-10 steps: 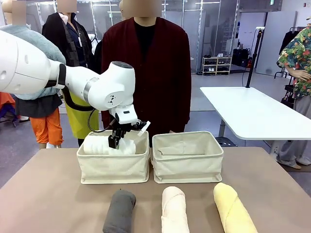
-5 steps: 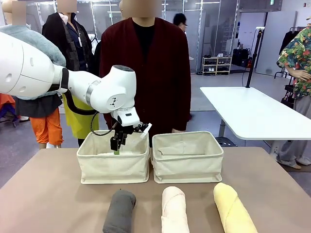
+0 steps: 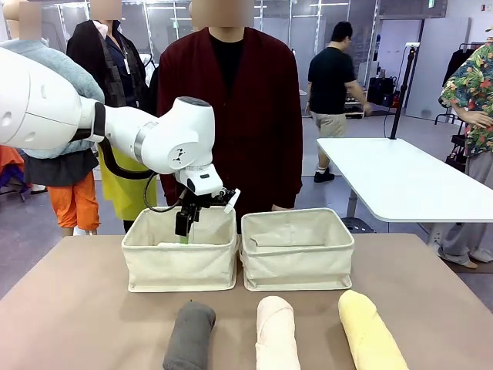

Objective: Divide the towels into two baskets.
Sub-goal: Pick up one hotel-folded towel and place it in the Fabric basket indicated by the person, then pick up one hotel-folded towel from the bottom of the table and place it in the Fabric basket indicated by the person.

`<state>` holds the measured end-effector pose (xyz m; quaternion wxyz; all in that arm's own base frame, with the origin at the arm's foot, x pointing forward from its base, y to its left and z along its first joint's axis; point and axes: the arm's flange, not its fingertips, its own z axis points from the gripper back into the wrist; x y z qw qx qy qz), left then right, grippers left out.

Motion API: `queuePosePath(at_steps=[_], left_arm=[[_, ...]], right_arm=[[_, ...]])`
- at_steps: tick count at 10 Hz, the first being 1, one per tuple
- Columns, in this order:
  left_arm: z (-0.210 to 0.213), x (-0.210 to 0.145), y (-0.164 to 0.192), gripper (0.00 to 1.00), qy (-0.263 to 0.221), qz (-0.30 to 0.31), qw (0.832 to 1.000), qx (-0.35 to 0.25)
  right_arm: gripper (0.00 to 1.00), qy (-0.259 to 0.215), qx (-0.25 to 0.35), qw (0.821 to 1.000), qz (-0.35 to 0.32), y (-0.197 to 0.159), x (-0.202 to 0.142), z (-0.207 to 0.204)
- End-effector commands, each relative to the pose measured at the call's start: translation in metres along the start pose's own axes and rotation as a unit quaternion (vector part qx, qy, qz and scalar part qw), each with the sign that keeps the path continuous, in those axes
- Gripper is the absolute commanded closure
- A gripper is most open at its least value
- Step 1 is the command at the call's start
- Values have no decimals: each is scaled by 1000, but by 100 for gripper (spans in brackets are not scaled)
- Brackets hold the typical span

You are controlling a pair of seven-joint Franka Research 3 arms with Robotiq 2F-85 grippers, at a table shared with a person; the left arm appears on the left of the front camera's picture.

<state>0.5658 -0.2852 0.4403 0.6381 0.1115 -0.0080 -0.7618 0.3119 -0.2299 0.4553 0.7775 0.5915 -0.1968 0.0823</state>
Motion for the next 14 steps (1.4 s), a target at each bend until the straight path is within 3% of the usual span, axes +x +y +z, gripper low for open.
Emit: queuePosePath(at_steps=[1,8,9,11,14], left_arm=[[-7,2,1,0,6,-19,1000,-2],[-8,4,0,0,3,-10,1000,-5],[14,-5,-2,0,-13,14,1000,-4],[71,-28,-26,0,-67,66,996,-13],[110,-87,-93,0,-211,131,966,-72]], right_arm=[[0,-4,4,1000,10,2,-2,1],[0,-4,4,1000,10,2,-2,1],[0,-4,4,1000,10,2,-2,1],[0,-4,4,1000,10,2,-2,1],[0,-4,4,1000,10,2,-2,1]])
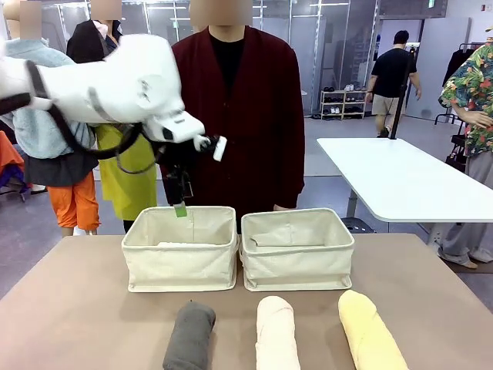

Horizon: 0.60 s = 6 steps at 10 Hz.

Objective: Divide the towels into two baskets.
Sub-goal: Pick up one hotel-folded towel from the bottom of the table and place it in the Fabric basket indicated by the person.

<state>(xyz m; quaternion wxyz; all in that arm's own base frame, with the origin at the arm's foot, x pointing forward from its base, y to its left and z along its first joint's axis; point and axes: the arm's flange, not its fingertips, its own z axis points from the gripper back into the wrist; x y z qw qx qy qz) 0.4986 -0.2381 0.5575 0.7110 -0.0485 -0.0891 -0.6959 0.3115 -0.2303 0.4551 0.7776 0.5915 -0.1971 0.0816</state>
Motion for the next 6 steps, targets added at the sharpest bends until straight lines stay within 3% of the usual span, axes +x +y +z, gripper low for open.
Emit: queuePosePath(at_steps=[1,4,6], left_arm=[[5,-75,-46,0,-73,58,995,-39],[19,-170,-97,0,-176,140,972,-71],[24,-246,-130,0,-259,210,938,-91]], right_arm=[[0,-3,4,1000,10,2,-2,0],[0,-3,4,1000,10,2,-2,0],[0,-3,4,1000,10,2,-2,0]])
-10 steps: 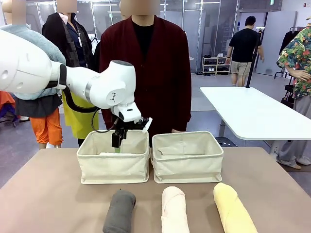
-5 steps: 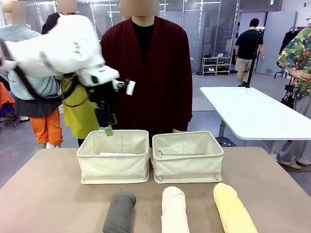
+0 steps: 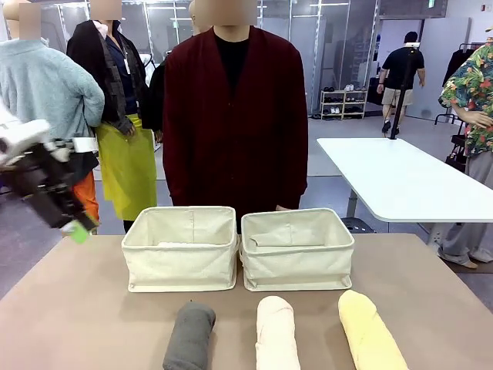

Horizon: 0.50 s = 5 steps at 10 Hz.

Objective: Divide the towels into two baskets.
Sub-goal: Pick up one hotel-folded towel from the bottom of the table and place it in the Fabric basket indicated by the person.

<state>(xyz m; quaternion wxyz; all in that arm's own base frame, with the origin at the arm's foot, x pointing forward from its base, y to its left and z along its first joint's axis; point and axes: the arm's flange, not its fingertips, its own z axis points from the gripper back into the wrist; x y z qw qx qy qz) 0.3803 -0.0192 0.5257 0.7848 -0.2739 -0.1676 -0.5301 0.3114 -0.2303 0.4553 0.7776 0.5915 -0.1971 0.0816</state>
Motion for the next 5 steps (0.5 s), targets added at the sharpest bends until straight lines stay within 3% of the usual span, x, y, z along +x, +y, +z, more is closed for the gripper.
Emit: queuePosePath(at_steps=[1,2,3,5], left_arm=[[36,-63,-8,0,-116,51,991,-42],[51,-109,-3,0,-164,107,978,-70],[59,-154,-5,0,-171,161,966,-107],[64,-209,-7,0,-212,218,945,-124]], right_arm=[[0,-3,4,1000,10,2,-2,0],[0,-3,4,1000,10,2,-2,0],[0,-3,4,1000,10,2,-2,0],[0,-3,4,1000,10,2,-2,0]])
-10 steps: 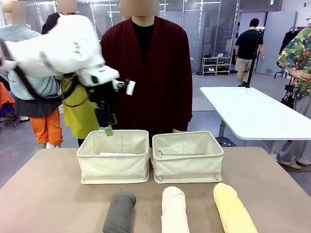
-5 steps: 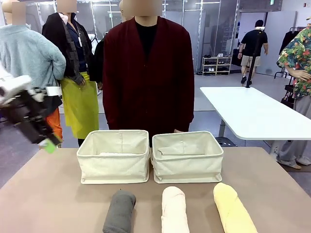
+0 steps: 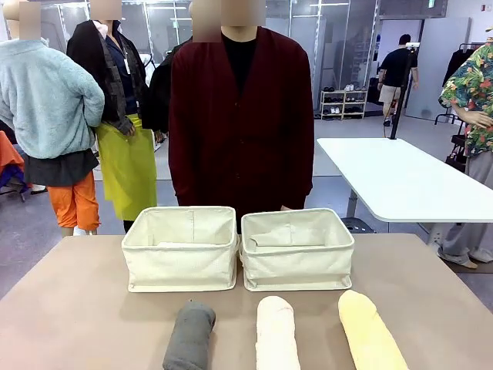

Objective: Divide the towels into two baskets.
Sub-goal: Pick up one hotel-folded towel from the bottom of the table and place it in the Fabric basket indicated by the person.

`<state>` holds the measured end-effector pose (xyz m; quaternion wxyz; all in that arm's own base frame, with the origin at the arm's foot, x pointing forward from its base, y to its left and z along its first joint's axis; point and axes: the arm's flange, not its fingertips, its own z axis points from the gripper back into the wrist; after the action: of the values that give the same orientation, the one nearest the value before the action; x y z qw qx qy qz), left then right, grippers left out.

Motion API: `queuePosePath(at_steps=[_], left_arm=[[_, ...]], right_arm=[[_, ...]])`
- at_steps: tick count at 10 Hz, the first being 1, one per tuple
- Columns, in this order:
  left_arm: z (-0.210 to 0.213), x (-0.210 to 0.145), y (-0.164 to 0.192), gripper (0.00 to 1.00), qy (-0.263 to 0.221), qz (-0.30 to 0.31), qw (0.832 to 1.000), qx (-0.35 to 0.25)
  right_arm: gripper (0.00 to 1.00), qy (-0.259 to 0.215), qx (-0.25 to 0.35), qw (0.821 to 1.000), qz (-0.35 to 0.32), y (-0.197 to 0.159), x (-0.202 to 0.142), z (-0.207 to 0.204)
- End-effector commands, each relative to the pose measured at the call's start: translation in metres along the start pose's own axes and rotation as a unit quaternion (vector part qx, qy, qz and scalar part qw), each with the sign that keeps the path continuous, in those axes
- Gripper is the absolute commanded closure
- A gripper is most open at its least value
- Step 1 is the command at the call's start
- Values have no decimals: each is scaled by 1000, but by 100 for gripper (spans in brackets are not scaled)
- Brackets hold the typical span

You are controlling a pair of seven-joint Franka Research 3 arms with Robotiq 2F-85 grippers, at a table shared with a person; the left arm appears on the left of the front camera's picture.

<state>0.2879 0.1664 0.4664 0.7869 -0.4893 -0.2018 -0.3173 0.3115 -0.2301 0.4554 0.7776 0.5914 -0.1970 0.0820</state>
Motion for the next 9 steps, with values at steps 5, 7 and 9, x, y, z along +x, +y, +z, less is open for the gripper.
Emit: queuePosePath(at_steps=[5,7,9], left_arm=[[19,-35,21,0,-39,61,997,-3],[19,-35,21,0,-39,61,997,-3],[19,-35,21,0,-39,61,997,-3]], right_arm=[[0,-4,4,1000,10,2,-2,0],[0,-4,4,1000,10,2,-2,0],[0,-4,4,1000,10,2,-2,0]])
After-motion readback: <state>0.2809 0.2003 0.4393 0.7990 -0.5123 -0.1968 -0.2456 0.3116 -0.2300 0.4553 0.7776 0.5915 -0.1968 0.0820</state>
